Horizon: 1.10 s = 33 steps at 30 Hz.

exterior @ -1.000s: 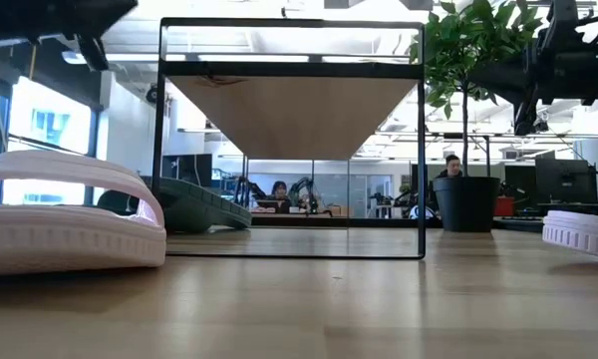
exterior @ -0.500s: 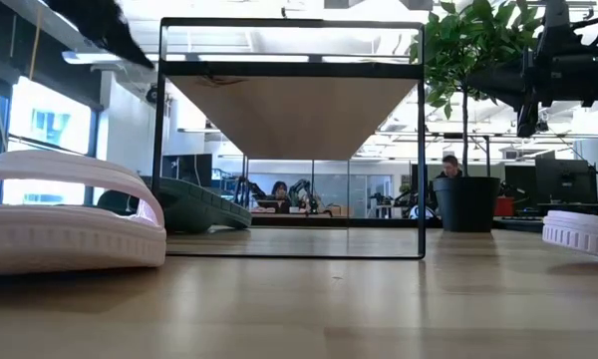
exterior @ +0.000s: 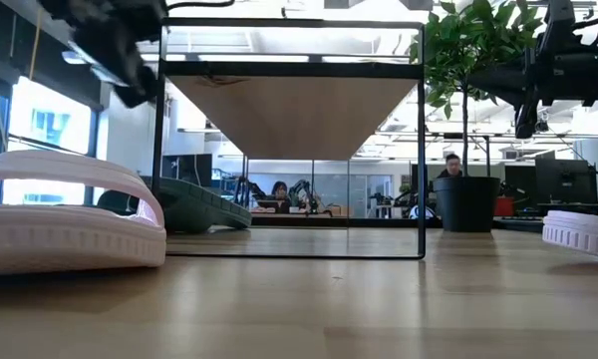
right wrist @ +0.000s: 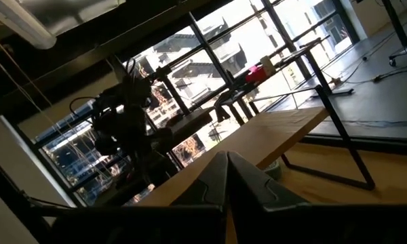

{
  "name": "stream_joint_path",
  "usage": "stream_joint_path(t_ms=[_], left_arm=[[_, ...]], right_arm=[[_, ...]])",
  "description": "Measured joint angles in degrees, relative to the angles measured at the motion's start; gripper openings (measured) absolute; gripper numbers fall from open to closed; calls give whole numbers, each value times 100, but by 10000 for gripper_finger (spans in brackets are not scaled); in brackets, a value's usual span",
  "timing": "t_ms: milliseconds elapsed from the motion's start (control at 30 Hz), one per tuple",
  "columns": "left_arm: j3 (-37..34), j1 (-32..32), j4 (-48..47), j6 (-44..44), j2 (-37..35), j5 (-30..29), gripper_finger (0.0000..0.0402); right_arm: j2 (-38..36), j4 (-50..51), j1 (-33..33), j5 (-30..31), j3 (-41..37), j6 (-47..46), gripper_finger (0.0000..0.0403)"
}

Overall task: Pick and place slides into the shelf
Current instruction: Put the left black slide on the shelf

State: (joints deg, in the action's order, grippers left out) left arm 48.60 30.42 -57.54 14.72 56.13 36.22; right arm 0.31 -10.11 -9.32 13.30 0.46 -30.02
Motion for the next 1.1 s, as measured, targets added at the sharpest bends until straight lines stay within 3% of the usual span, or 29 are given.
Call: stream_joint_path(t_ms=[300, 600, 800, 933, 1100], left_arm=[[0, -1707, -353, -1478, -108, -524, 1], [0, -3298, -334, -3818, -412, -617, 1], [0, -4578, 366, -4854, -450, -655, 1], [0, -5421, 1247, -5546, -385, -1286, 1], [-2, -6498, 1425, -6216, -119, -2381, 1]], right_arm=[[-1, 308, -2, -15, 1, -593, 0], [-1, 624, -2, -238, -1, -854, 0], [-1, 651, -2, -394, 1, -859, 0], [-1, 651, -2, -598, 0, -899, 0], [-1, 654, 0, -688, 1, -898, 4]])
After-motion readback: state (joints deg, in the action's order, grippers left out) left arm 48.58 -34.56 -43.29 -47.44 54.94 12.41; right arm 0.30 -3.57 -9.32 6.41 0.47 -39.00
